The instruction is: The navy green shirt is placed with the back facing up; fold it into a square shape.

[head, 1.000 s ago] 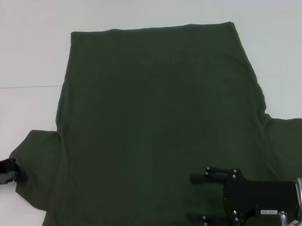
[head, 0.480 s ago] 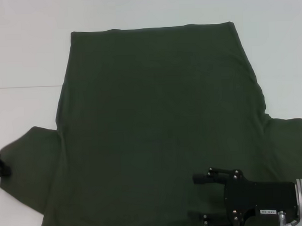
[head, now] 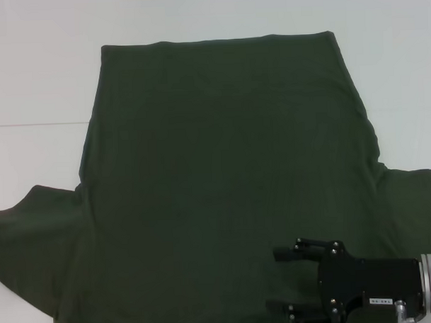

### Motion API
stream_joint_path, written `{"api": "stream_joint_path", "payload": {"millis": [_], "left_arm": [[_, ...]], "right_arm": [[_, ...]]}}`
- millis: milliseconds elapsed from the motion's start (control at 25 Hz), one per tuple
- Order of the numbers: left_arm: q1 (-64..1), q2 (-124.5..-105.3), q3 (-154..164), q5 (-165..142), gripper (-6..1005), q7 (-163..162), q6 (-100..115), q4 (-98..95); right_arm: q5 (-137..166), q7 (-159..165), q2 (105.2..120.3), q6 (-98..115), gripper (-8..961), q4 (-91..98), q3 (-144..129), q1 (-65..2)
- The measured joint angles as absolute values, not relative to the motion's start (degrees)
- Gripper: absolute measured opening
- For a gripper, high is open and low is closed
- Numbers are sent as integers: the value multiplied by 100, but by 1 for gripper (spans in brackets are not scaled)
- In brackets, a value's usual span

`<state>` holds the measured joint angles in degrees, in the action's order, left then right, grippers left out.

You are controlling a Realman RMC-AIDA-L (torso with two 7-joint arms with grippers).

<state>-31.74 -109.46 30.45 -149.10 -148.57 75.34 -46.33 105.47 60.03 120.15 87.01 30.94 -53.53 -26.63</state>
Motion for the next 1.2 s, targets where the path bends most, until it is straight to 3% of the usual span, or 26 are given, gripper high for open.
{"api": "stream_joint_path", "payload": {"millis": [680, 1200], "left_arm": [[-3818, -10957, 3069, -14684, 1, -15200, 8327, -4598], [-4338, -11350, 3399, -14681, 1, -15213, 8340, -4576]], "right_arm": [[10547, 6002, 12014, 8703, 883, 3093, -5352, -2689], [10537, 5994, 12014, 8734, 883, 3091, -5380, -2703]]}}
